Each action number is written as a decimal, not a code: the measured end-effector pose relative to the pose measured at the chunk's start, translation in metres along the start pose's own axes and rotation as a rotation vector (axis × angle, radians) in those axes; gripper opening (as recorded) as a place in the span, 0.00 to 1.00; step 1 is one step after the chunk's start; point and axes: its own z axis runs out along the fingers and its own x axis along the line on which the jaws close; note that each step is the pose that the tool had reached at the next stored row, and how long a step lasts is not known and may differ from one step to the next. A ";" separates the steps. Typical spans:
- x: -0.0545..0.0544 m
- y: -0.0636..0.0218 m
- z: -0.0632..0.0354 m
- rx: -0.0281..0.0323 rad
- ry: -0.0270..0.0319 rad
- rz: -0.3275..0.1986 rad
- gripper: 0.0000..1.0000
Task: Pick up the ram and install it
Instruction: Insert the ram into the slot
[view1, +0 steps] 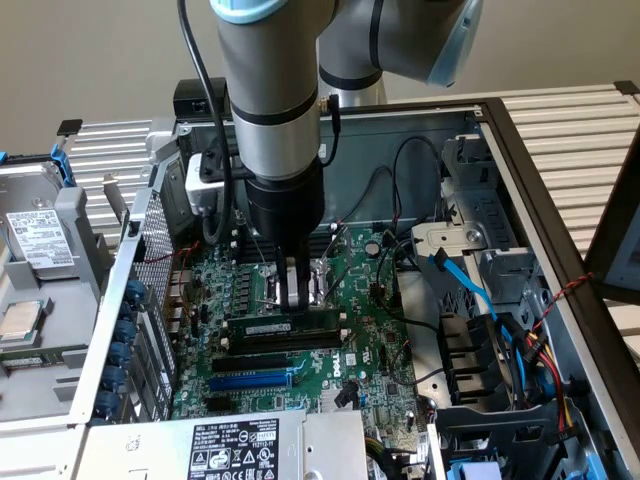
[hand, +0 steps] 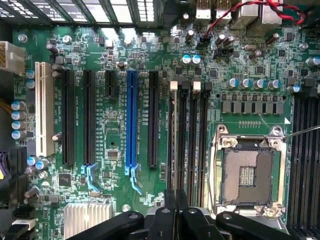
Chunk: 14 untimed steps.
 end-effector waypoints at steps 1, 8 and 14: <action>0.000 0.0001 0.0001 0.0000 0.0001 0.000 0.12; 0.000 0.0002 0.0004 0.0027 0.0004 0.006 0.12; 0.000 0.0020 0.0019 0.0117 0.0000 0.008 0.12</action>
